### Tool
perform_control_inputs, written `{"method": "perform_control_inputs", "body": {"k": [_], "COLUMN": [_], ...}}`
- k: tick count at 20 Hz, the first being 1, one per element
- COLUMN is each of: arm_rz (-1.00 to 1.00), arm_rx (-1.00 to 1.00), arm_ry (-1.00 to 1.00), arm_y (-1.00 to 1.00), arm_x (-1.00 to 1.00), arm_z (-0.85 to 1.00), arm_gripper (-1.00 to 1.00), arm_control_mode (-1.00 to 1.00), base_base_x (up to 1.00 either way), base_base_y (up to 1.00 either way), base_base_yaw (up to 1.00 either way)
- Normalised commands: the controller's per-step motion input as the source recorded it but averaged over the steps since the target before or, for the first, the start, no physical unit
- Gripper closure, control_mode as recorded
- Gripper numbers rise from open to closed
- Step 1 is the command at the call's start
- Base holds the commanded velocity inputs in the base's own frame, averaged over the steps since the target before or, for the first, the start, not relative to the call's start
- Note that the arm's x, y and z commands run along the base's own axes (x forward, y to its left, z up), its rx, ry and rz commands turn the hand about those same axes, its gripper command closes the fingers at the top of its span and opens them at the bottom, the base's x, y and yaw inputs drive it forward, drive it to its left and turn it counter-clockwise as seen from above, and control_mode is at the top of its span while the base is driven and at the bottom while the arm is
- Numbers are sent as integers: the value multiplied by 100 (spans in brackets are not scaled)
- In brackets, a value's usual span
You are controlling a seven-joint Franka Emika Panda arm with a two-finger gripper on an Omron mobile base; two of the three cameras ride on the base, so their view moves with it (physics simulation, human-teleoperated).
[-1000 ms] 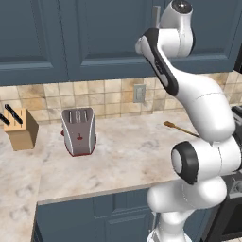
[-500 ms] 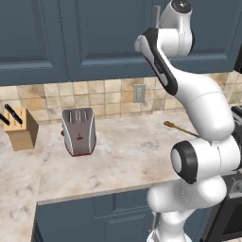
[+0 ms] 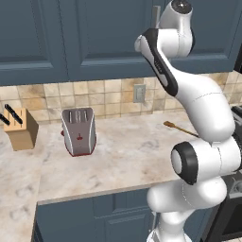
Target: Pick the dish brush and soap dispenser from the cabinet and place them on the counter.
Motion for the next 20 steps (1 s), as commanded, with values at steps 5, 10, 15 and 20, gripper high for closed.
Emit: {"method": "perform_control_inputs", "body": {"k": [5,10,15,20], "arm_rz": [-1,-4,-5,-11], "arm_rx": [-2,-2,0,0], "arm_ry": [-3,-4,-1,-3], "arm_y": [10,1,9,24], "arm_x": [-42,-70,-62,-54], "arm_z": [-2,-16,-18,-13], "arm_gripper": [100,100,100,100], "arm_control_mode": [-100,-100,-100,-100], "base_base_x": [0,0,0,0], "base_base_y": [0,0,0,0], "base_base_yaw": [0,0,0,0]}}
